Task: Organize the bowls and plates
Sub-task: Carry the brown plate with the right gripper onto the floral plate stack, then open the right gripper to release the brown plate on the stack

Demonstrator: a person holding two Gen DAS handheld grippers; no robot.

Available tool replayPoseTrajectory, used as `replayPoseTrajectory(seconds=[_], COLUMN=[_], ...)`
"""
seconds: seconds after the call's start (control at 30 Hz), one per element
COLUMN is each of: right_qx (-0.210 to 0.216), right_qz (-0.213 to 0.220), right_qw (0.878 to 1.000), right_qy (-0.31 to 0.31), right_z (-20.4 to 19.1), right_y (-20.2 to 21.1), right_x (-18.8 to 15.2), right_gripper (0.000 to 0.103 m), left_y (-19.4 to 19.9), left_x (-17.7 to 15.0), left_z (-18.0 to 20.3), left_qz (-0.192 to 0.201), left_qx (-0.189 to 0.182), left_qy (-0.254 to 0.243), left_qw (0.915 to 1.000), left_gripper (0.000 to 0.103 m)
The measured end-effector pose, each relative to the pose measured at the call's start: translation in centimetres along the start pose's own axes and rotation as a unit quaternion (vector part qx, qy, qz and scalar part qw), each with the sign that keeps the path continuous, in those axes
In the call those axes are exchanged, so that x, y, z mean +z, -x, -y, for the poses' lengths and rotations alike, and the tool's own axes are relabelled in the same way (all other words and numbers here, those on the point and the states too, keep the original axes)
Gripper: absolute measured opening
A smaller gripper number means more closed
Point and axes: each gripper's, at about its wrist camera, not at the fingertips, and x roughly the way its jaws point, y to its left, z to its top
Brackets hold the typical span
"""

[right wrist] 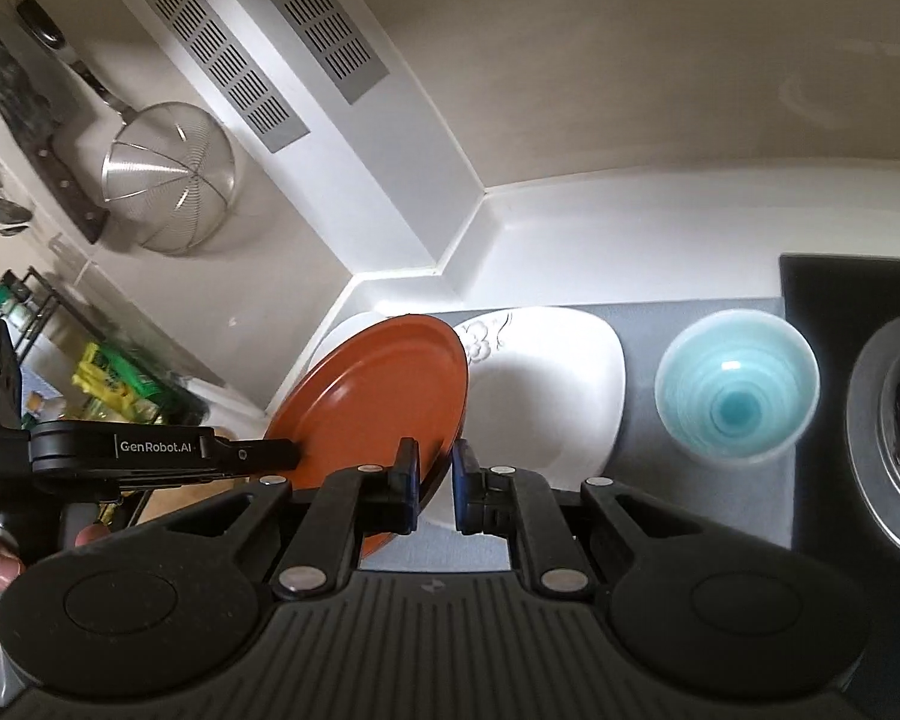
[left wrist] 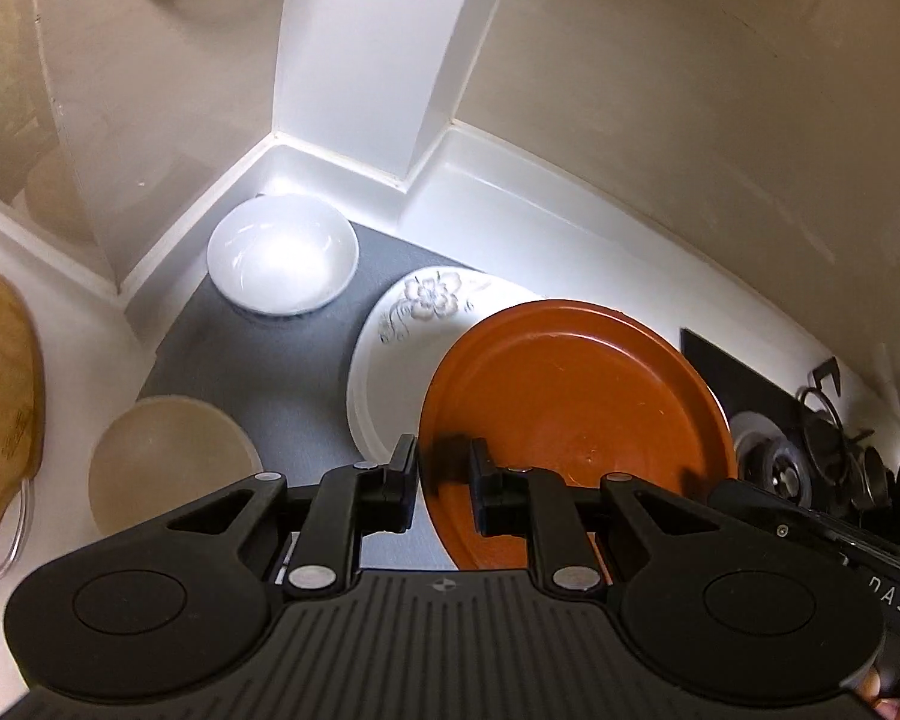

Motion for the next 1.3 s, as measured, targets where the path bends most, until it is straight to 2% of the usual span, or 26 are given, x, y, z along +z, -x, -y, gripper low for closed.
replayPoseTrajectory(seconds=[0.27, 0.57, 0.87, 1.0, 1.13, 1.23, 1.3], right_qx=[-0.028, -0.063, -0.113, -0.135, -0.158, -0.164, -0.164], right_qz=[-0.001, -0.016, -0.059, -0.063, -0.068, -0.073, -0.077], right_qw=[1.000, 0.997, 0.989, 0.986, 0.983, 0.982, 0.981], right_qy=[-0.002, -0.030, -0.071, -0.075, -0.061, -0.064, -0.063], right_z=[-0.9, 0.2, 2.5, 3.9, 4.5, 5.0, 5.2], right_y=[-2.6, -6.7, -11.2, -13.2, -14.6, -15.2, -15.6], right_x=[1.8, 3.0, 2.5, 2.1, 1.2, 0.4, 0.0], right_gripper=[0.013, 0.015, 0.016, 0.016, 0.016, 0.016, 0.016], left_y=[-2.5, -6.5, -14.5, -17.4, -18.3, -18.0, -18.5], left_x=[3.1, 5.7, 7.0, 6.9, 6.9, 7.2, 7.5], left_z=[-2.2, -2.6, -3.7, -3.2, -2.2, -1.8, -1.8], left_qz=[-0.019, -0.056, -0.153, -0.174, -0.159, -0.136, -0.136], left_qx=[-0.029, -0.034, -0.053, -0.051, -0.038, -0.039, -0.039], left_qy=[0.008, -0.018, -0.027, -0.042, -0.080, -0.105, -0.110], left_qw=[0.9994, 0.9977, 0.9865, 0.9825, 0.9833, 0.9843, 0.9837], left_gripper=[0.018, 0.018, 0.019, 0.019, 0.019, 0.019, 0.019])
